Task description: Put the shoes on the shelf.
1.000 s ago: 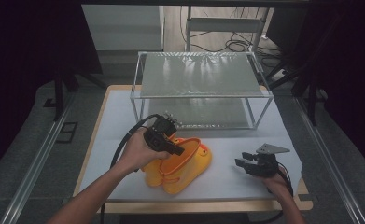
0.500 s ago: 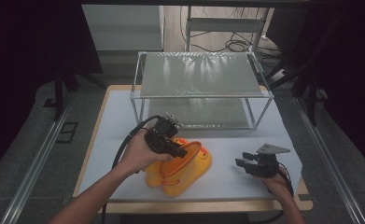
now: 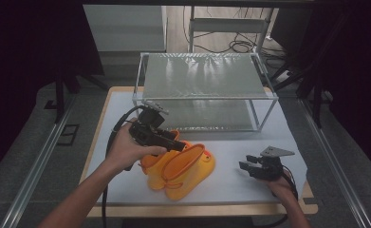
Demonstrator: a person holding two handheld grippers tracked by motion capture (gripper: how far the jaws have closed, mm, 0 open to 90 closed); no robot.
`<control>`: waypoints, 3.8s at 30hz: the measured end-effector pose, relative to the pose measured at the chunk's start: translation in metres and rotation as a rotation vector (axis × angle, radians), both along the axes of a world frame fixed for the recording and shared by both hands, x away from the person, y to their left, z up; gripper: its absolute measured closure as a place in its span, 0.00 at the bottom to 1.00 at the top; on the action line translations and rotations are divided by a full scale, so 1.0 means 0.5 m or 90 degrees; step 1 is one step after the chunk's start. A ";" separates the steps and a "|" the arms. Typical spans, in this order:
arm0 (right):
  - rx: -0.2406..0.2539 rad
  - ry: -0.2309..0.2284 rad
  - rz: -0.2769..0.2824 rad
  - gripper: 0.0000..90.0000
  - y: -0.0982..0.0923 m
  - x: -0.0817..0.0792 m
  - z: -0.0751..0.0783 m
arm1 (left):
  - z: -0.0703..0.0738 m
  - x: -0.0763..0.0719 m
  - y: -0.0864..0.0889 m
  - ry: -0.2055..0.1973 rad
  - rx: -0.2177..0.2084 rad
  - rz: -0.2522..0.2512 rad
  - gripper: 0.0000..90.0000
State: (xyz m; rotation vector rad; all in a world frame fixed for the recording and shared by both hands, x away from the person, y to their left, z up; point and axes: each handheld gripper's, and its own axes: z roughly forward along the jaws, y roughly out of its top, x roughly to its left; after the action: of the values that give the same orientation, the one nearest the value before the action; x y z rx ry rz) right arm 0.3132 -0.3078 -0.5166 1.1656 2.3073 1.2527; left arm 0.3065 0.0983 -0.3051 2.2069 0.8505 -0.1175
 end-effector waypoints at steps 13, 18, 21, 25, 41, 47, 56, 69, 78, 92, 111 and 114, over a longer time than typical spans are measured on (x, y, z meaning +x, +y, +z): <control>-0.004 0.000 0.002 0.56 0.001 0.000 0.000 | -0.033 0.004 0.017 0.030 0.021 0.010 0.49; -0.003 -0.003 -0.001 0.56 -0.001 0.000 0.002 | -0.054 0.010 0.007 0.046 0.032 0.007 0.48; -0.002 -0.004 -0.003 0.56 -0.002 0.000 0.003 | -0.065 0.011 -0.002 0.052 0.044 0.005 0.48; -0.003 -0.004 -0.004 0.56 -0.003 0.000 0.003 | -0.071 0.010 -0.014 0.053 0.056 0.000 0.48; -0.004 -0.004 -0.007 0.56 -0.002 0.001 0.002 | -0.088 0.007 -0.046 0.025 0.118 0.021 0.55; -0.004 -0.002 -0.010 0.56 -0.002 0.001 0.002 | -0.089 0.002 -0.050 0.007 0.127 0.021 0.72; 0.001 -0.001 -0.029 0.56 -0.005 0.002 0.005 | -0.091 -0.002 -0.056 -0.011 0.139 0.020 0.90; 0.008 -0.001 -0.060 0.57 -0.018 0.006 0.006 | -0.082 0.035 -0.036 0.030 0.084 0.012 0.91; 0.012 -0.002 -0.068 0.57 -0.025 0.005 0.008 | -0.060 0.056 -0.039 0.060 0.032 -0.007 0.91; 0.019 0.002 -0.079 0.57 -0.031 0.007 0.008 | 0.007 0.053 -0.053 0.032 0.017 -0.018 0.91; 0.032 0.006 -0.084 0.57 -0.039 0.007 0.009 | 0.066 0.051 -0.086 0.010 -0.007 -0.038 0.91; 0.032 0.004 -0.084 0.57 -0.040 0.007 0.010 | 0.077 0.055 -0.091 0.011 -0.010 -0.034 0.91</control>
State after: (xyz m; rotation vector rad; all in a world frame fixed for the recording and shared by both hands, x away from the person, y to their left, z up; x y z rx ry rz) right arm 0.3165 -0.3278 -0.5117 1.3168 2.1754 1.2670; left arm 0.3339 0.0525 -0.2667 2.2168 0.7971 -0.1683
